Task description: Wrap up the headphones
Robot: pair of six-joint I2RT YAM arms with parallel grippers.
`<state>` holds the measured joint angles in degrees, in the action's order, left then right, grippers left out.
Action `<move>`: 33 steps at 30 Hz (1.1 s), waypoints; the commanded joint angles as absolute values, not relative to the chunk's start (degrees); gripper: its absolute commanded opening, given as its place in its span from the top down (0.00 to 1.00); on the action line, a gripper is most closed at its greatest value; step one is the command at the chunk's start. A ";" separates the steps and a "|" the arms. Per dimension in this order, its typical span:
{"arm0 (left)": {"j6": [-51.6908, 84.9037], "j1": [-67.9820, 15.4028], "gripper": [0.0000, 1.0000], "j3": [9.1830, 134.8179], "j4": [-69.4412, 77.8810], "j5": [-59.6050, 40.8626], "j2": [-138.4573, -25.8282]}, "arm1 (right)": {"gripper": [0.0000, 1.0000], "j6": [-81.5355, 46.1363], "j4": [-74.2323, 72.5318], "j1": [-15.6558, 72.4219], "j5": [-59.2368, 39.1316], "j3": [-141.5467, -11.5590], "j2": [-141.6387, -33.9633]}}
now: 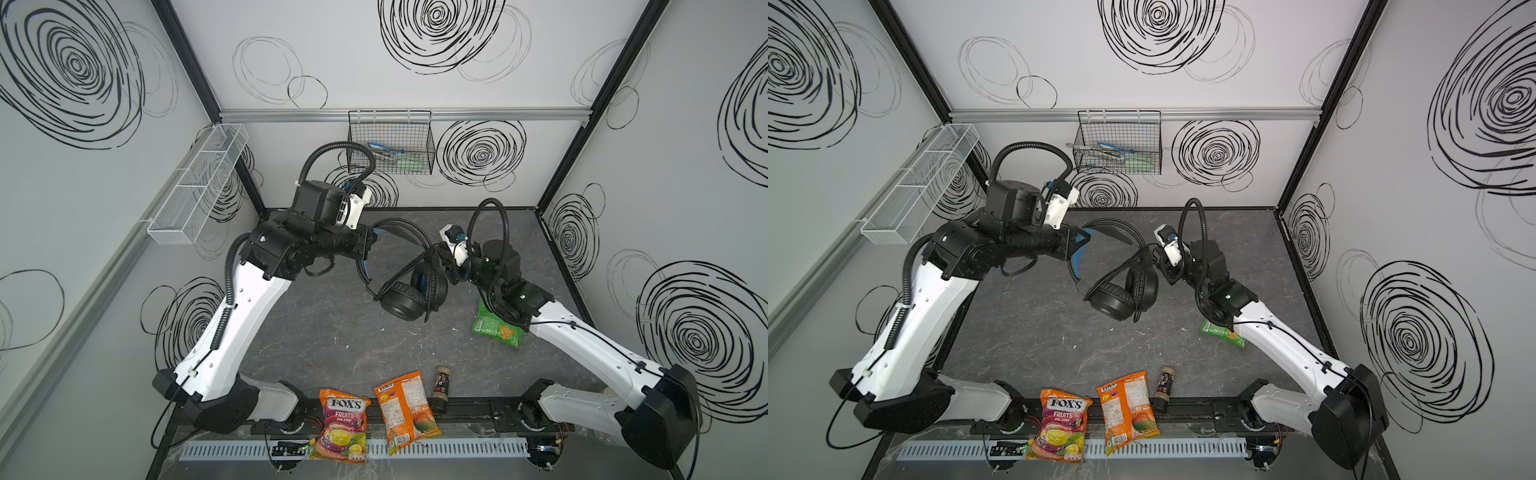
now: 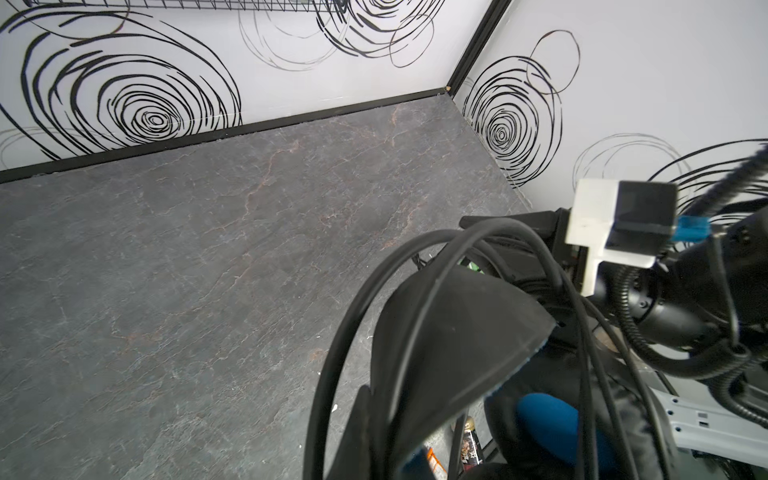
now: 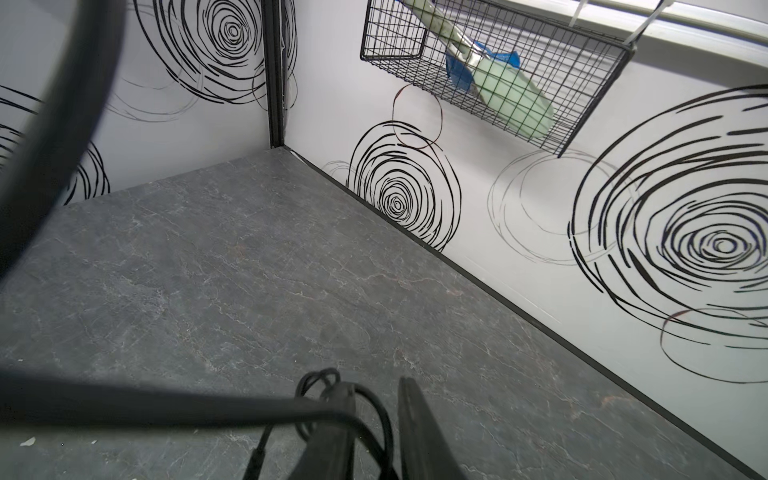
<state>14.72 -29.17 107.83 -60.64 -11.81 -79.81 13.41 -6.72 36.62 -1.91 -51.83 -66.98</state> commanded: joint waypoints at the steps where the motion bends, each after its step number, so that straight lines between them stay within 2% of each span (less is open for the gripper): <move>1: 18.06 -28.42 1.00 110.69 -54.94 -17.19 -79.54 | 0.75 11.37 -10.39 36.41 -4.28 -52.69 -67.25; 23: 35.41 -18.17 1.00 108.98 -37.07 -38.32 -75.66 | 0.76 5.01 -12.28 33.89 -8.65 -49.72 -63.43; 33: 43.26 -15.26 1.00 105.99 -26.43 -42.78 -74.12 | 0.92 3.56 -12.30 32.53 -9.82 -48.98 -62.68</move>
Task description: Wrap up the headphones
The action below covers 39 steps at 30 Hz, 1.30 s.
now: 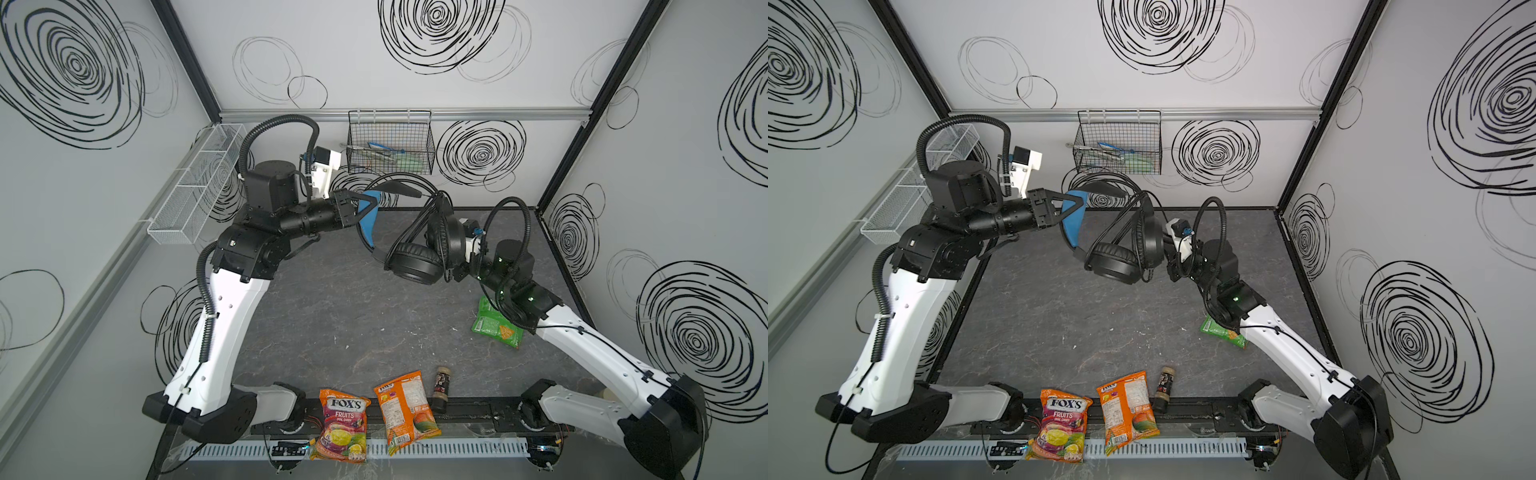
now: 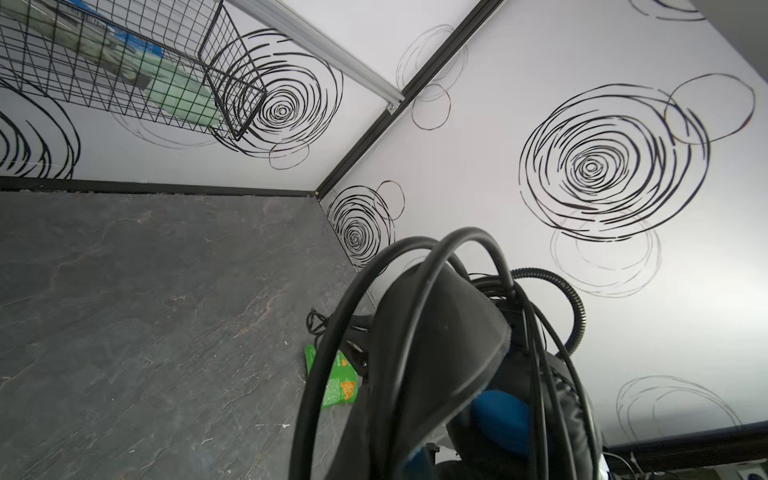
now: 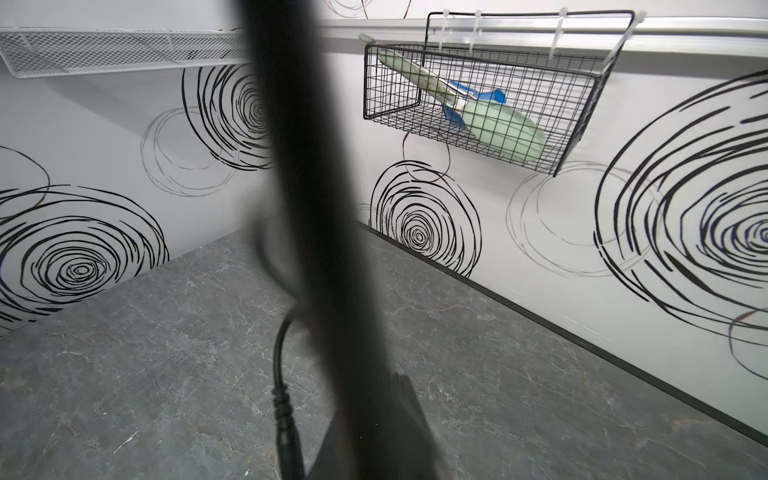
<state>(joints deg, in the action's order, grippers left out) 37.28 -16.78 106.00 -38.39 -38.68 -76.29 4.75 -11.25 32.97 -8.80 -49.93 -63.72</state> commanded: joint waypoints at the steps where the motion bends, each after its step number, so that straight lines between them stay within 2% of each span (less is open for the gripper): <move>1: 44.26 -14.62 1.00 105.84 -25.13 -43.35 -73.96 | 0.93 3.43 -12.38 32.48 -9.92 -48.61 -62.59; 4: 47.70 -12.58 1.00 104.62 -20.27 -44.81 -73.07 | 0.94 2.76 -12.48 32.35 -9.93 -47.26 -62.32; 12: 49.67 -11.24 1.00 103.49 -18.25 -43.56 -72.51 | 0.97 0.69 -11.82 32.17 -10.51 -44.88 -61.11; 17: 55.13 -10.98 1.00 100.39 -11.04 -44.88 -72.17 | 0.90 -1.01 -13.27 32.17 -12.10 -44.40 -60.60; 26: 62.37 -12.68 1.00 96.35 -0.71 -47.97 -72.12 | 0.88 -1.63 -14.47 32.21 -11.30 -50.70 -63.76; 39: 74.74 -21.81 1.00 91.85 18.71 -42.57 -74.18 | 0.77 -6.32 -18.79 35.23 -14.76 -58.91 -66.52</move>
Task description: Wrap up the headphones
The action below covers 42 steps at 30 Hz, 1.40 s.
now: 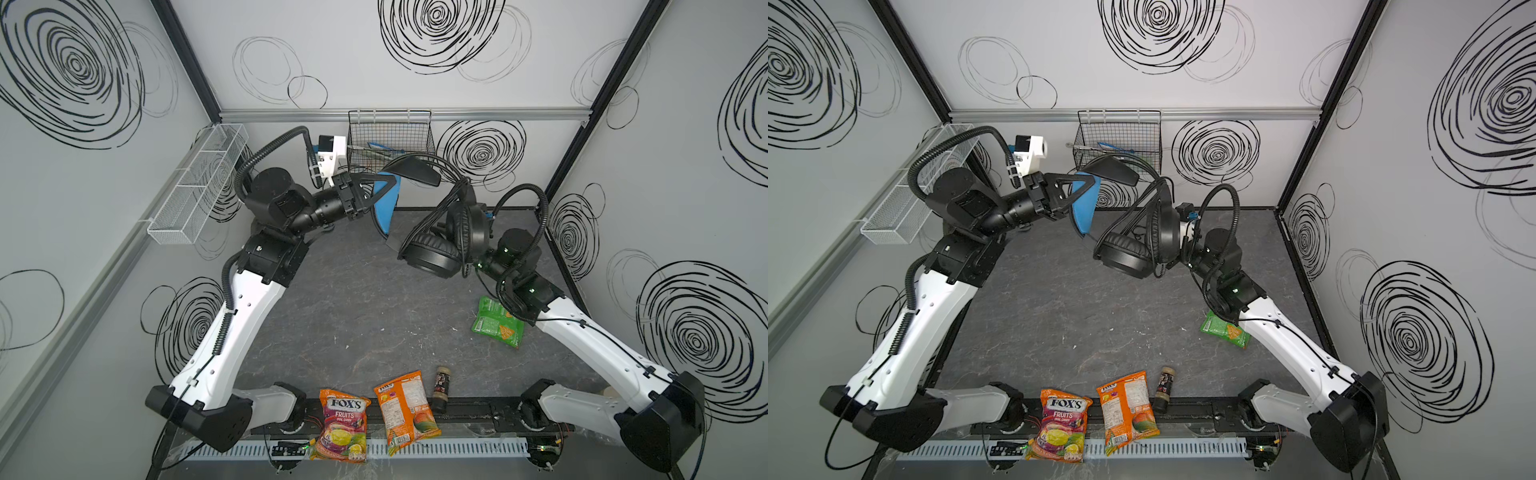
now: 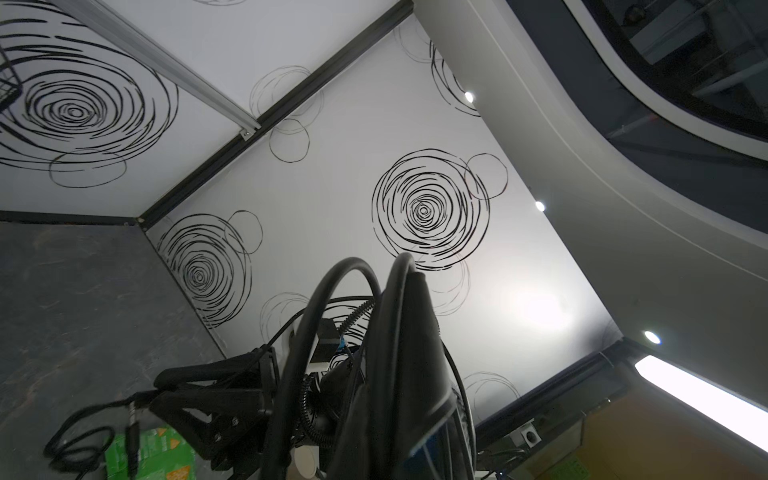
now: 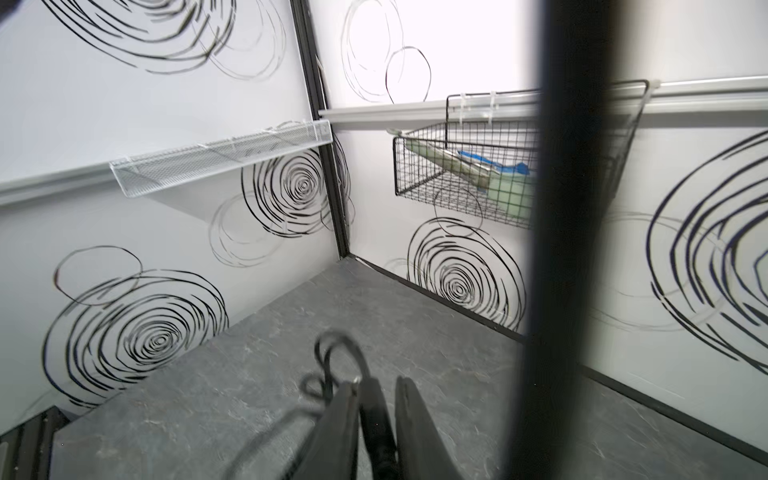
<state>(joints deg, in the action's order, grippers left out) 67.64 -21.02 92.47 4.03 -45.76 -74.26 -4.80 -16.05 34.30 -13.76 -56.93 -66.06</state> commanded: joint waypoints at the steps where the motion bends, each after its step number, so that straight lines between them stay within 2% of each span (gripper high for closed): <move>1: 76.14 -22.16 1.00 91.27 20.64 -41.87 -74.32 | 0.77 -6.33 -18.76 35.48 -14.72 -59.05 -66.74; 16: 81.92 -26.61 1.00 85.71 34.70 -26.57 -73.91 | 0.74 -5.23 -19.34 42.60 -14.31 -60.79 -68.99; 20: 83.75 -26.79 1.00 86.66 38.58 -25.69 -75.19 | 0.65 -5.95 -20.53 42.80 -15.15 -60.27 -68.40; 32: 84.70 -26.86 1.00 85.52 41.74 -23.70 -74.62 | 0.84 -6.11 -20.84 42.54 -15.37 -59.73 -67.93; 42: 87.52 -23.65 1.00 82.29 45.44 -19.97 -72.70 | 0.79 -8.25 -21.31 42.63 -16.10 -59.33 -66.99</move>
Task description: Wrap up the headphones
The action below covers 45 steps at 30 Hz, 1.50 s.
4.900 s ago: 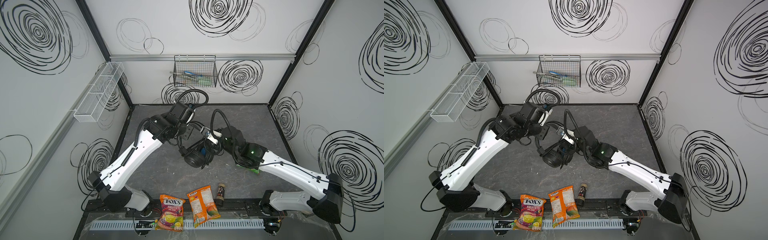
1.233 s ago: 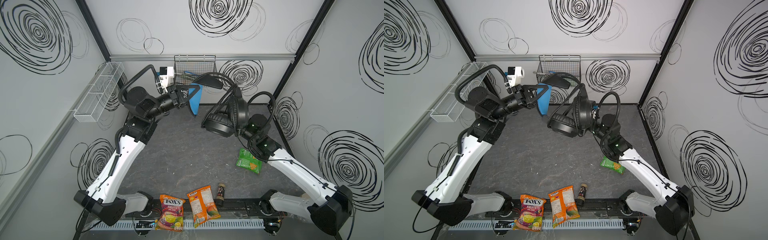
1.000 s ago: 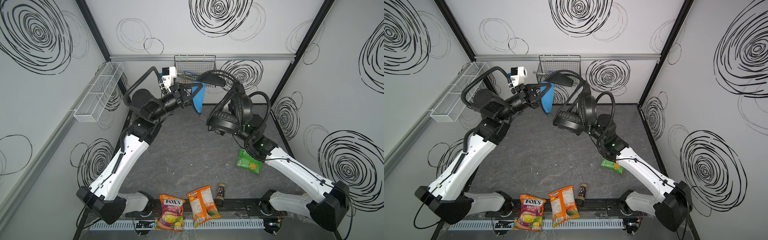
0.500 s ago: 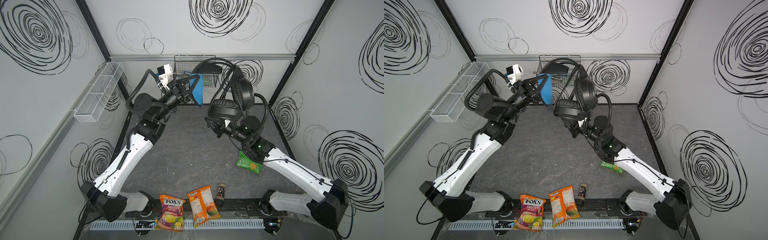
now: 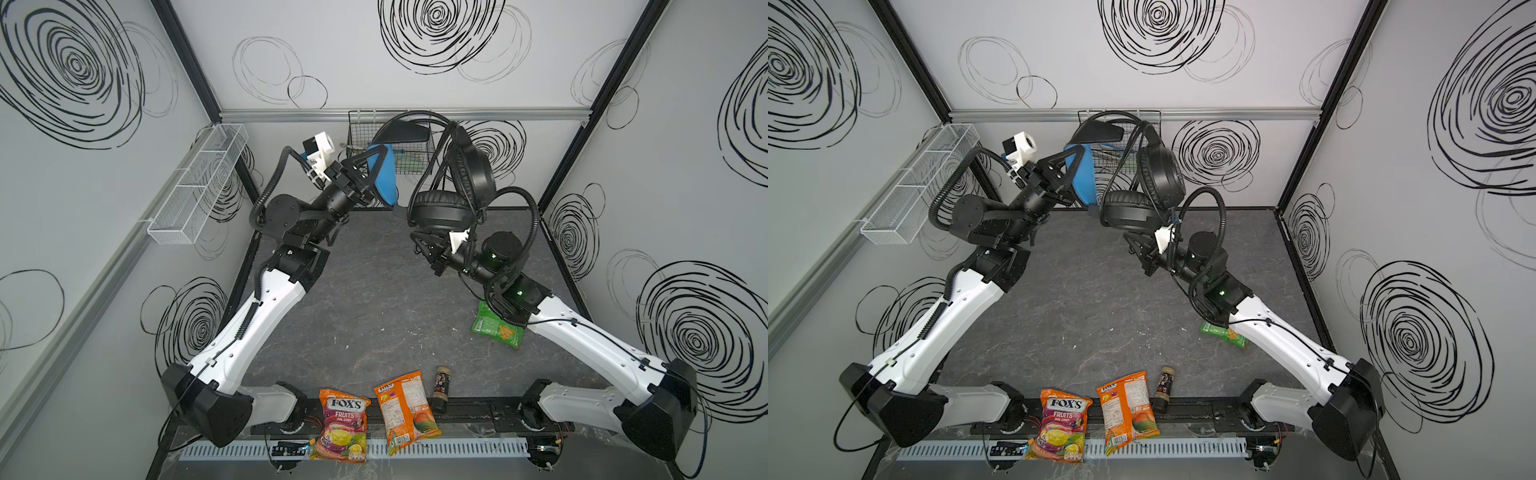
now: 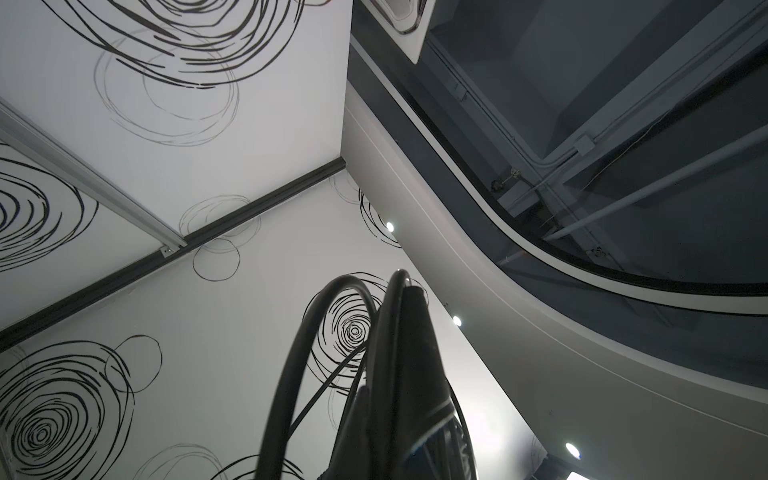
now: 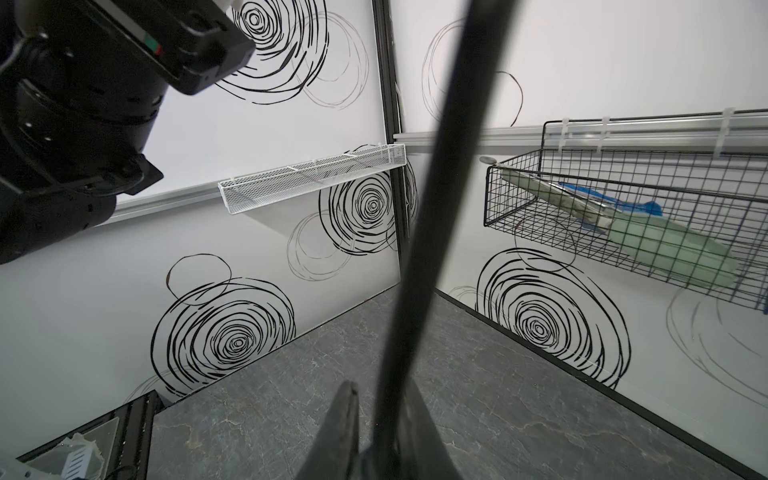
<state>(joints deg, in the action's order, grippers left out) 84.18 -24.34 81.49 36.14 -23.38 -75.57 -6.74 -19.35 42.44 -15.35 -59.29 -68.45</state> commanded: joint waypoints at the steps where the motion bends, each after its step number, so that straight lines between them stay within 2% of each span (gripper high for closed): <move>1: 87.54 -23.67 1.00 82.03 45.60 -20.01 -72.63 | 0.79 -8.48 -21.60 42.63 -16.08 -59.33 -66.87; 6: 88.86 -23.62 1.00 79.52 47.99 -19.41 -71.86 | 0.80 -10.80 -22.73 42.22 -16.57 -60.05 -67.37; 11: 92.56 -24.88 1.00 75.37 56.68 -13.71 -71.81 | 0.78 -16.93 -28.51 40.78 -17.84 -58.73 -69.67; 16: 94.81 -26.27 1.00 74.13 62.13 -9.30 -73.36 | 0.73 -16.91 -29.32 41.61 -17.80 -60.06 -73.02; 22: 94.52 -27.07 1.00 73.93 63.37 -5.96 -74.15 | 0.74 -15.02 -27.23 42.83 -17.94 -60.07 -73.61; 32: 91.69 -26.55 1.00 74.43 56.80 -3.78 -73.84 | 1.00 -8.43 -19.58 46.33 -18.15 -60.62 -71.84; 39: 90.56 -24.04 1.00 72.82 53.69 -3.34 -72.24 | 1.00 -5.21 -16.28 48.26 -16.86 -61.03 -69.95; 45: 82.24 -19.94 1.00 74.08 37.34 -3.91 -68.67 | 1.00 2.46 -8.73 53.26 -10.08 -64.02 -69.13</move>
